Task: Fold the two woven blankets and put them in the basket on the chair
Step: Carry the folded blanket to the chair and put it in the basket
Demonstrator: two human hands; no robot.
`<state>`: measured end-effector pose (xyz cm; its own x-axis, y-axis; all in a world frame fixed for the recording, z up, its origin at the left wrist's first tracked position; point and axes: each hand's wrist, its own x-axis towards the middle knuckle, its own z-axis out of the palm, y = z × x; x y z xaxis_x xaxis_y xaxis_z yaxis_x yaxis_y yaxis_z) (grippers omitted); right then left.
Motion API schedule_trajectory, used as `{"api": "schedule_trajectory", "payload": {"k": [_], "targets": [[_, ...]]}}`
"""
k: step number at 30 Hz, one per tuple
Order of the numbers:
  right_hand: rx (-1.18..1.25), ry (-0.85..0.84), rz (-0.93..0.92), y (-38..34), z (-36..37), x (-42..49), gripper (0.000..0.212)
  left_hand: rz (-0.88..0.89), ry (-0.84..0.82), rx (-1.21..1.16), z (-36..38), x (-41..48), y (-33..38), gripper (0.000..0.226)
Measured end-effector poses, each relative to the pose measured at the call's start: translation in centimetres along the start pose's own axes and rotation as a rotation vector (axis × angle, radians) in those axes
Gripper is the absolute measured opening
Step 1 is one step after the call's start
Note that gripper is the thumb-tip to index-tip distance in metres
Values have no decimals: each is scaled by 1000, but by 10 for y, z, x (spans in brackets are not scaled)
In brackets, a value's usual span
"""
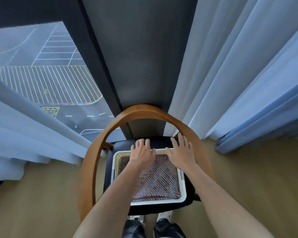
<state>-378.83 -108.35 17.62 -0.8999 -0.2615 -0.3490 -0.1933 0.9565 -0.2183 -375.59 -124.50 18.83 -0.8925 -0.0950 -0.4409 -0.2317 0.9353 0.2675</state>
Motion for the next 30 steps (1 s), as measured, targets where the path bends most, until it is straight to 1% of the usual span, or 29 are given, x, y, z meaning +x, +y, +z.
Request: {"api": "schedule_trajectory", "payload": {"k": [7,14,18,22,25,30], "targets": [[-4,76,133,-1,-24,-19,59,99,58,45,-33,-5,-1,51],[41,155,220,-26,-33,-49,59,193,87,93,-56,-22,-26,52],[69,186,266,-42,-38,-71,60,251,91,108,-65,-36,-29,53],[64,219,304,-46,-44,-98,57,336,89,129,-70,-53,-17,54],[54,276,344,-43,-49,-118,55,390,88,160,-70,-64,-3,55],[87,310,438,-26,-52,-152,59,483,65,215,-61,-81,29,55]]}}
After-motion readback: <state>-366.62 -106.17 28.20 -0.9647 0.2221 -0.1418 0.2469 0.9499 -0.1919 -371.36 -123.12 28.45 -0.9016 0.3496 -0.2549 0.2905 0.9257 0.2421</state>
